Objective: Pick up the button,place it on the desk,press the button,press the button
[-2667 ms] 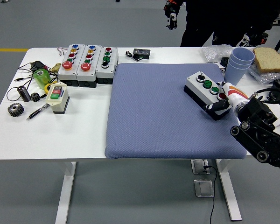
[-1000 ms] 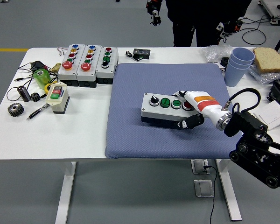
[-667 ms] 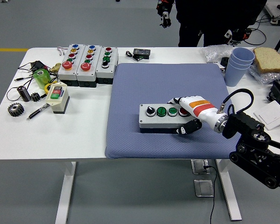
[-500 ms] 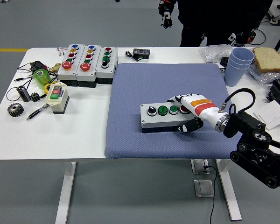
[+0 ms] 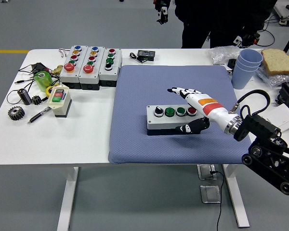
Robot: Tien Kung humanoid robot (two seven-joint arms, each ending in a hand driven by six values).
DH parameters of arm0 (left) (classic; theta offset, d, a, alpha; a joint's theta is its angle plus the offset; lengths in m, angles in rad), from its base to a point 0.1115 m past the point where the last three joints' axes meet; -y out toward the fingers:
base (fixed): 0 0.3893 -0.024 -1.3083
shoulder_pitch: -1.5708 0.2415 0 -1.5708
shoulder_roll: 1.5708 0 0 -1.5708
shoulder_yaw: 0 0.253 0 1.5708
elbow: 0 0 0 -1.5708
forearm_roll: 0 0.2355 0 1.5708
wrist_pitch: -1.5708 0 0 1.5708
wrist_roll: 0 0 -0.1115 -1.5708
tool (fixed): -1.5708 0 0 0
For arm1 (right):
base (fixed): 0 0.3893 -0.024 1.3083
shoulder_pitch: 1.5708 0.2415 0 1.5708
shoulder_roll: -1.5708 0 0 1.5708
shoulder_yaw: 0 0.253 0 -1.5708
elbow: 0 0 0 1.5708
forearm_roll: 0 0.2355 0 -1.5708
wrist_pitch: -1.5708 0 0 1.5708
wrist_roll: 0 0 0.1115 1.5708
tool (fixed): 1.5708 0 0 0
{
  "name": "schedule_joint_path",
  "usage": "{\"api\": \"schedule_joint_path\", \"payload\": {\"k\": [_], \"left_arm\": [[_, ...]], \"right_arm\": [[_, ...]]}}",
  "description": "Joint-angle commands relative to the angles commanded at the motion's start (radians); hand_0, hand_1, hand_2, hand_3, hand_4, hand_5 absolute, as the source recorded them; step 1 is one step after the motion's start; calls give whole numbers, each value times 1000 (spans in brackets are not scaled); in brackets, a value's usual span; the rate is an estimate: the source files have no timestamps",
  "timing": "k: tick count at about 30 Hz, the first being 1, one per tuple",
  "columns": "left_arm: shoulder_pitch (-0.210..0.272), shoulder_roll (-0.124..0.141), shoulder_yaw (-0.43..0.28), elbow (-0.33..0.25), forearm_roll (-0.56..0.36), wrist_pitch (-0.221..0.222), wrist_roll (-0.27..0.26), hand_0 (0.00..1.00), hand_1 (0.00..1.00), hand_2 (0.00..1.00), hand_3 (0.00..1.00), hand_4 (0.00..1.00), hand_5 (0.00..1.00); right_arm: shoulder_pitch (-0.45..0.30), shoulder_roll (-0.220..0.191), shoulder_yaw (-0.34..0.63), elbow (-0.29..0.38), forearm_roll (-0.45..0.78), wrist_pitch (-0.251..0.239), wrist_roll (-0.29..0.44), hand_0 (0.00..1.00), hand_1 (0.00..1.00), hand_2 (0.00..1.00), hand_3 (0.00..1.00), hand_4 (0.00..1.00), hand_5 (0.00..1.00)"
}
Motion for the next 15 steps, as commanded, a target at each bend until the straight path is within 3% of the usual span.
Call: {"api": "schedule_joint_path", "payload": {"k": [1, 2, 7, 8, 13, 14, 15], "left_arm": [[0, 0, 1, 0, -2, 0, 0, 621, 655, 674, 591, 334, 645], [-1, 0, 4, 0, -6, 0, -1, 621, 655, 674, 591, 334, 638], [-1, 0, 1, 0, -4, 1, -1, 621, 655, 674, 591, 334, 638], [-1, 0, 1, 0, -4, 1, -1, 621, 655, 673, 591, 337, 642], [2, -1, -5, 0, 6, 0, 1, 621, 655, 673, 591, 337, 642], [3, -1, -6, 0, 6, 0, 1, 621, 656, 673, 591, 337, 641], [4, -1, -7, 0, 8, 0, 1, 621, 656, 673, 591, 337, 641]], "right_arm": [[-5, -6, 11, 19, -3, -29, 3, 998, 932, 998, 998, 959, 100], [-11, -14, 27, 40, -17, -61, 3, 851, 667, 817, 933, 973, 130], [-28, -41, 79, 99, -87, -199, -28, 851, 667, 817, 933, 973, 130], [-31, -48, 92, 110, -95, -203, -38, 255, 57, 310, 702, 936, 243], [-38, -65, 109, 125, -110, -157, -91, 255, 57, 310, 702, 936, 243], [-41, -67, 112, 126, -122, -136, -108, 135, 2, 182, 627, 921, 404], [-45, -69, 115, 127, -139, -108, -128, 135, 2, 182, 627, 921, 404]]}}
